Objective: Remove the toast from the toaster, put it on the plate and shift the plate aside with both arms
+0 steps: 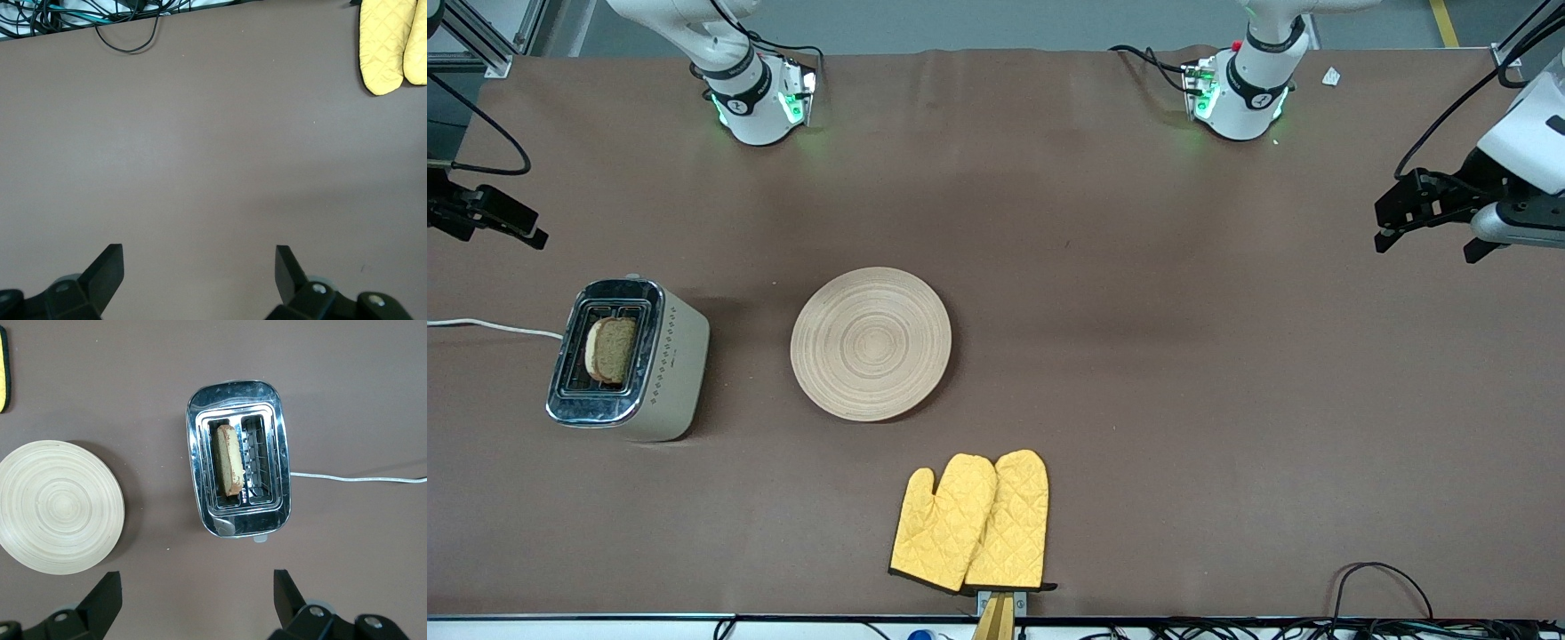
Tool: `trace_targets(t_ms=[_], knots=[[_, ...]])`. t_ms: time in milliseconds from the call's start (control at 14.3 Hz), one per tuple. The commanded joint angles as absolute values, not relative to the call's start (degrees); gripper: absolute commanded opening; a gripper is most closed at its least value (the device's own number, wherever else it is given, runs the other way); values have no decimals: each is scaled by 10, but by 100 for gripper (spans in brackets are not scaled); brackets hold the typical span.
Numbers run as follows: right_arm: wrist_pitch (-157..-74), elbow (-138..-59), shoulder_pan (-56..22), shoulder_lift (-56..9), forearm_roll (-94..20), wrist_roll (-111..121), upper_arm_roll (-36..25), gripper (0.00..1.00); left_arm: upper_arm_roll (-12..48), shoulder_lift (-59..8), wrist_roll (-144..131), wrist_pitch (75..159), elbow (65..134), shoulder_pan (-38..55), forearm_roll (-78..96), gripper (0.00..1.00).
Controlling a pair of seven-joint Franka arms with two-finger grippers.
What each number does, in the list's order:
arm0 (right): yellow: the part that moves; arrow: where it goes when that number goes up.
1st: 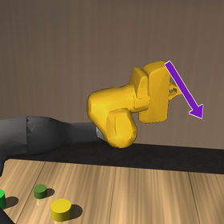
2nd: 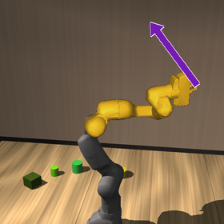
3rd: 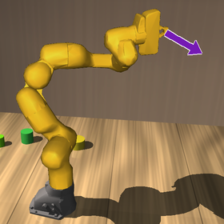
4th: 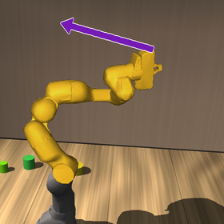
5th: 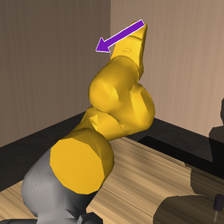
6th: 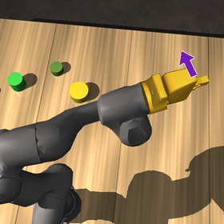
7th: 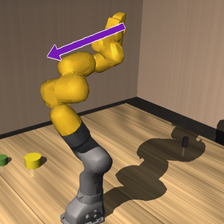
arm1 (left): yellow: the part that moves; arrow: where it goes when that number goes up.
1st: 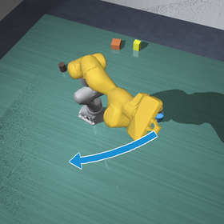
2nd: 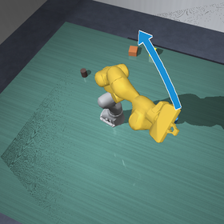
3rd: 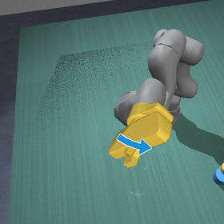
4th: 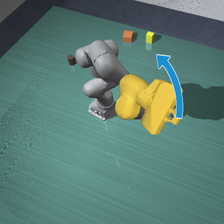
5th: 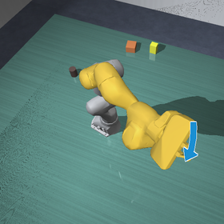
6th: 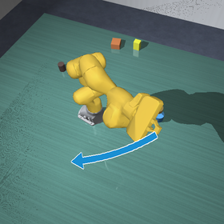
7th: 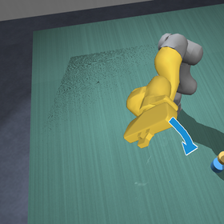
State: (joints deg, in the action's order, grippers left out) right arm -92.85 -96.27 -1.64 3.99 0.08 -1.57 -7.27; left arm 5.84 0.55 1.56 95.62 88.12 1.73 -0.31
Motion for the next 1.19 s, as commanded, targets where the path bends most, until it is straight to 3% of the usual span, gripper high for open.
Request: trace_targets(t_ms=[0,701,841,1121], knots=[[-936,-984,-22,60,11,-7,-74,100,59,-3,-7,939,861,19,-9,100],[-941,-984,-20,57,13,-6,-74,100,59,-4,-17,939,865,16,-5,100],[-985,-994,-9,34,15,-6,-76,100,59,-4,-16,939,866,16,-5,100],[-1102,-1089,4,-1,16,2,-76,100,60,-4,-15,939,866,16,-5,100]])
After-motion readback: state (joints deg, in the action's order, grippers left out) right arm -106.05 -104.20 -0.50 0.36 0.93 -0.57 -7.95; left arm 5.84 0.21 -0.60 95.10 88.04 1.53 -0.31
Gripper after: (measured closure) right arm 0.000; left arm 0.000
